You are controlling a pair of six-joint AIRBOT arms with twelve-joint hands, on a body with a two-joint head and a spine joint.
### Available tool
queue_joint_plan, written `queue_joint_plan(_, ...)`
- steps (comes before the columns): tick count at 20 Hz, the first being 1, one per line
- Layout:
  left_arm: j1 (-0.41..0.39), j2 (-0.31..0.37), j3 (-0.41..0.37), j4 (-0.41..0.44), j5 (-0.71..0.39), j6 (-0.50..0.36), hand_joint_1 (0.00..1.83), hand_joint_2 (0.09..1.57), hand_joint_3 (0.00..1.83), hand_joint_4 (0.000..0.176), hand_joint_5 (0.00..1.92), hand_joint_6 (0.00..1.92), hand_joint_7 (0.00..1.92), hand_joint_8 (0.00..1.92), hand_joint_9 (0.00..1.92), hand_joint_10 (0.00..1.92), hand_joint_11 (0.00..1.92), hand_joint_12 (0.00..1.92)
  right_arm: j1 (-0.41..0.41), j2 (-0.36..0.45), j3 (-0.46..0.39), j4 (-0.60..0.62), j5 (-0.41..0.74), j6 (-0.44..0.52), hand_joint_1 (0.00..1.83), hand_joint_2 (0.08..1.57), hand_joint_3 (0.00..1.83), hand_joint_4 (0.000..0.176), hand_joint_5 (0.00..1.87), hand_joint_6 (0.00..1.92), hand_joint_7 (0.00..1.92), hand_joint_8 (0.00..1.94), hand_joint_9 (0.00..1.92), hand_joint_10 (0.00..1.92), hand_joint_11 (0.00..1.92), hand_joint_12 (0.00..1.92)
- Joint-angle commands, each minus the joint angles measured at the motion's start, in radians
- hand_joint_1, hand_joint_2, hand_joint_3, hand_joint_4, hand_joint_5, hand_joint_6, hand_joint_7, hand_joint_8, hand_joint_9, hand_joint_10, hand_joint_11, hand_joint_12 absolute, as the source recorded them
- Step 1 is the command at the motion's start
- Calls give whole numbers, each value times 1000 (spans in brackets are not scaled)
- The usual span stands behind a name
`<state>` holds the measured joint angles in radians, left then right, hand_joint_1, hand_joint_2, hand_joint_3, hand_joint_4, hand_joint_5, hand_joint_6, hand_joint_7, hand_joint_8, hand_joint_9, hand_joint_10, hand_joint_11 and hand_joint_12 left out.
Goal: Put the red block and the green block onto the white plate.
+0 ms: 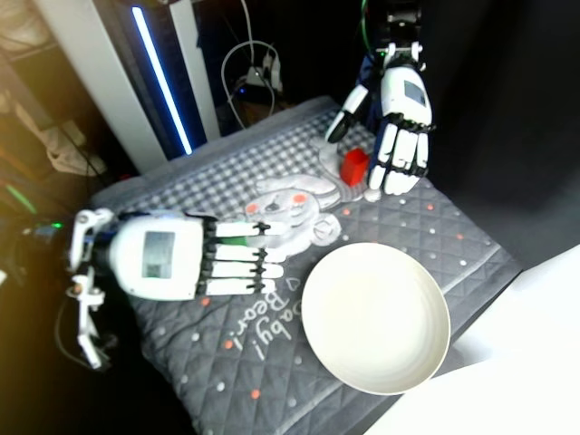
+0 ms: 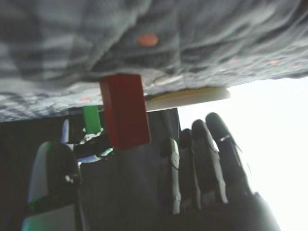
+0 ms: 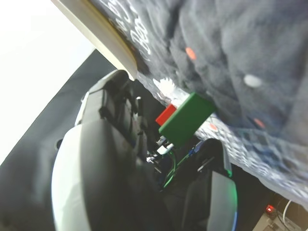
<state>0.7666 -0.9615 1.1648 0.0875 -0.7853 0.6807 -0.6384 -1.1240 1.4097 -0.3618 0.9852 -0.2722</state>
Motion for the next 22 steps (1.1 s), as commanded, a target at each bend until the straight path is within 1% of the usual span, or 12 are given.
queue_joint_plan(1,-9,-1,6,-17,-103,-7,1037,823,2,20,401,7,394,9,381,8,7,911,9,5,8,39,99,3,1004,979,0,86,395,4,451,7,498,23,303,838)
queue_joint_plan(6,-10,-16,17,-17,-84,-7,962,912,2,0,597,5,688,12,635,36,154,1051,9,-6,16,43,96,3,1036,1009,0,28,496,6,518,0,685,3,530,827)
queue_joint_plan(8,-10,-20,19,-18,-80,-7,947,924,6,0,619,8,732,21,673,44,175,1046,9,-7,17,45,96,3,1045,1014,2,32,509,9,544,11,702,9,536,830)
queue_joint_plan(11,-11,-28,21,-17,-78,-7,954,978,1,0,804,10,976,37,877,112,298,1281,9,-12,20,47,96,3,1067,1004,0,11,590,1,728,29,837,49,494,1143)
queue_joint_plan(12,-11,-29,21,-17,-78,-7,980,982,1,0,865,9,1056,21,831,388,328,1430,9,-13,20,48,96,3,1086,986,0,0,635,4,815,57,901,104,513,1276)
queue_joint_plan(13,-11,-31,22,-18,-78,-7,1063,997,0,0,991,12,1124,19,774,650,384,1466,9,-13,19,50,96,4,1046,983,0,0,696,21,853,288,736,756,514,1457)
queue_joint_plan(15,-12,-36,24,-21,-79,-7,1265,1061,3,0,1346,78,995,1133,734,1200,499,1693,9,-13,20,50,97,5,1040,998,1,0,820,13,697,1037,622,1442,560,1726)
queue_joint_plan(16,-12,-40,27,-22,-81,-7,1272,1071,0,0,1358,67,974,1213,715,1317,494,1757,9,-13,21,52,97,7,1061,994,0,0,904,19,714,1194,673,1511,621,1785)
queue_joint_plan(17,-16,-43,31,-25,-88,-7,1277,1069,0,0,1362,67,985,1204,726,1341,506,1753,9,-11,25,56,100,9,1136,1040,4,0,1076,587,838,1257,790,1569,729,1864)
queue_joint_plan(18,-23,-45,34,-26,-93,-7,1275,1071,1,0,1355,66,984,1210,726,1340,515,1755,9,-9,27,62,108,9,1173,1051,1,0,1102,725,909,1174,849,1493,794,1808)
queue_joint_plan(20,-64,-60,57,-26,-110,-7,1271,1091,2,0,1332,57,934,1309,821,1383,637,1799,10,1,36,93,146,10,1240,1076,1,0,1150,627,992,1087,833,1185,699,1651)
queue_joint_plan(22,-115,-86,88,-22,-127,-5,1281,1058,1,0,1342,92,1038,1126,842,1065,513,1633,34,2,50,121,171,10,1197,1071,0,0,1095,730,916,1527,893,1817,896,1892)
